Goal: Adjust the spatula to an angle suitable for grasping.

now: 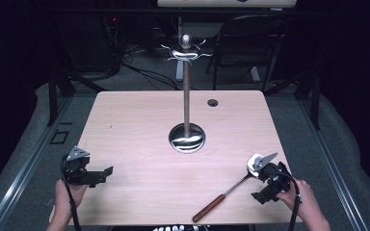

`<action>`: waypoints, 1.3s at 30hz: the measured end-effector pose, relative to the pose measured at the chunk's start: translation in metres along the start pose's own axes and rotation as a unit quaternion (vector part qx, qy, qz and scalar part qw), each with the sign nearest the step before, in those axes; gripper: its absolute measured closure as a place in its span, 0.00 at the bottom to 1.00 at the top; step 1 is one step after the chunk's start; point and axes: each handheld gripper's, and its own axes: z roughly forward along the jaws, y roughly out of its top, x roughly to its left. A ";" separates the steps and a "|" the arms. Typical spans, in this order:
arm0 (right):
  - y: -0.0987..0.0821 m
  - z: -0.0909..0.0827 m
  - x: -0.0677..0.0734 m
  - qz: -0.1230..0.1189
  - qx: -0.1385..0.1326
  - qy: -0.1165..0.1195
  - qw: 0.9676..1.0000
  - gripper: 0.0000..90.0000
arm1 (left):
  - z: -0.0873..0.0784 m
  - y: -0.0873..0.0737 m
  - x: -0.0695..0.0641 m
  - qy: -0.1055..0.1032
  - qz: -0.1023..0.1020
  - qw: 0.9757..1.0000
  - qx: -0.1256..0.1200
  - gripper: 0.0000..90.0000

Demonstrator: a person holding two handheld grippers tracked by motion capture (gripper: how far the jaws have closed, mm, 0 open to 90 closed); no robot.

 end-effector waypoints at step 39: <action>0.081 0.022 0.034 -0.188 0.068 0.055 0.978 0.25 | 0.008 0.004 0.001 -0.008 -0.001 1.000 0.001 0.00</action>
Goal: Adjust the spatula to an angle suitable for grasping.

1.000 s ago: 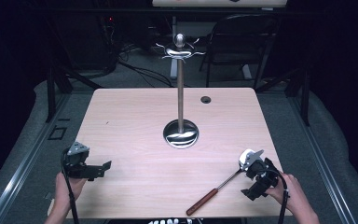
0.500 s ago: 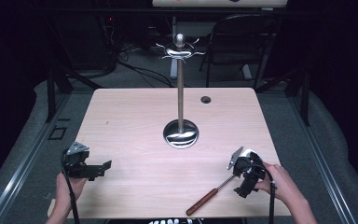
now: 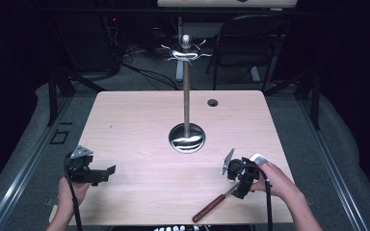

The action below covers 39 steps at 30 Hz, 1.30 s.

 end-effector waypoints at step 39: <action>-0.002 0.019 -0.002 0.008 -0.006 -0.018 1.000 0.79 | 0.004 -0.002 0.000 -0.001 0.006 1.000 0.011 0.00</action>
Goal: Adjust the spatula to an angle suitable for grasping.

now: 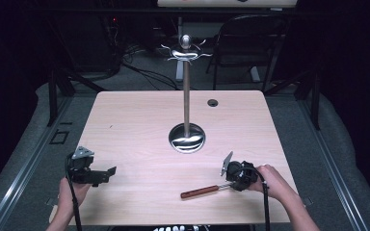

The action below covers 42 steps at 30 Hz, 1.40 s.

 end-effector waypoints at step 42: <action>0.000 0.003 -0.015 0.172 0.000 -0.029 0.985 0.83 | 0.002 -0.001 0.000 0.001 -0.004 1.000 0.005 0.00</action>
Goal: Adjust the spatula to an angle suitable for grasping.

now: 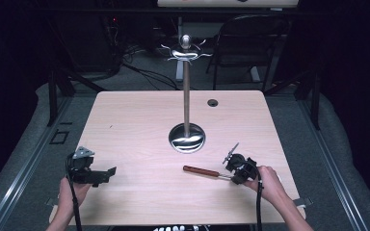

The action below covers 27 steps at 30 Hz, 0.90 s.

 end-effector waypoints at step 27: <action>0.020 -0.002 0.015 -0.094 -0.006 -0.009 0.996 0.79 | 0.001 0.000 0.000 0.000 0.005 1.000 0.005 0.00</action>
